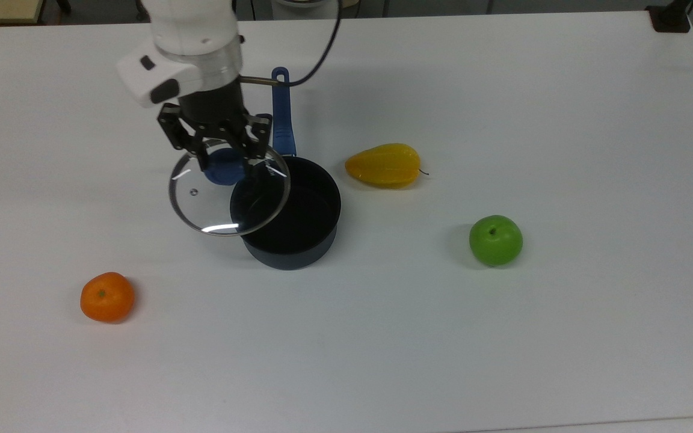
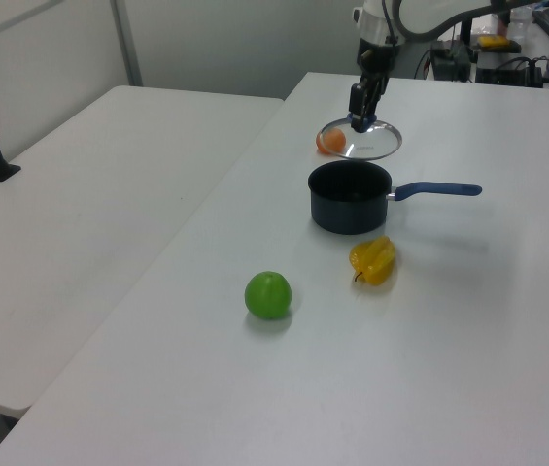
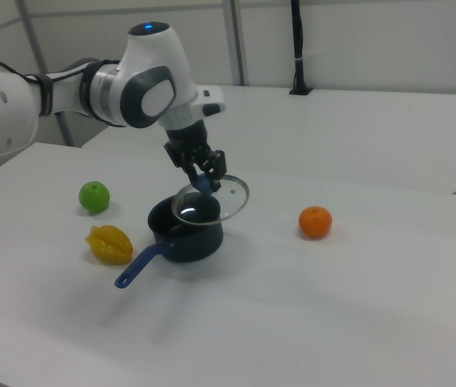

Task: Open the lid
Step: 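Lift the glass lid off the saucepan and carry it beside the orange, then lower the held glass lid onto the table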

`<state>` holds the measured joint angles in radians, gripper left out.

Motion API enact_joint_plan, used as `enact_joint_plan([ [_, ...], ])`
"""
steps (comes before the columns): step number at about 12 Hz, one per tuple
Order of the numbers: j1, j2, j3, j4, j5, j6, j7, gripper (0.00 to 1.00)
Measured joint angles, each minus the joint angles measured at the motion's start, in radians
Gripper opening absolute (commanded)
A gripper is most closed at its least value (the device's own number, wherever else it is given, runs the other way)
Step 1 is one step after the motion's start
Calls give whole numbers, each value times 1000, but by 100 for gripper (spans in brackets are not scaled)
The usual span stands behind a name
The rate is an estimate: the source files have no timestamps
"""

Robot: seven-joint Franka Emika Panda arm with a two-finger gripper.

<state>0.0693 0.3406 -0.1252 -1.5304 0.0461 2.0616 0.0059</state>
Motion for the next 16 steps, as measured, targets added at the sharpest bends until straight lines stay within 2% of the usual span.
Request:
enact_joint_plan([
  [9,-245,0,-5,-14,1,-7,-184,42],
  [16,-263,25,-3,-57,1,-7,-219,41],
])
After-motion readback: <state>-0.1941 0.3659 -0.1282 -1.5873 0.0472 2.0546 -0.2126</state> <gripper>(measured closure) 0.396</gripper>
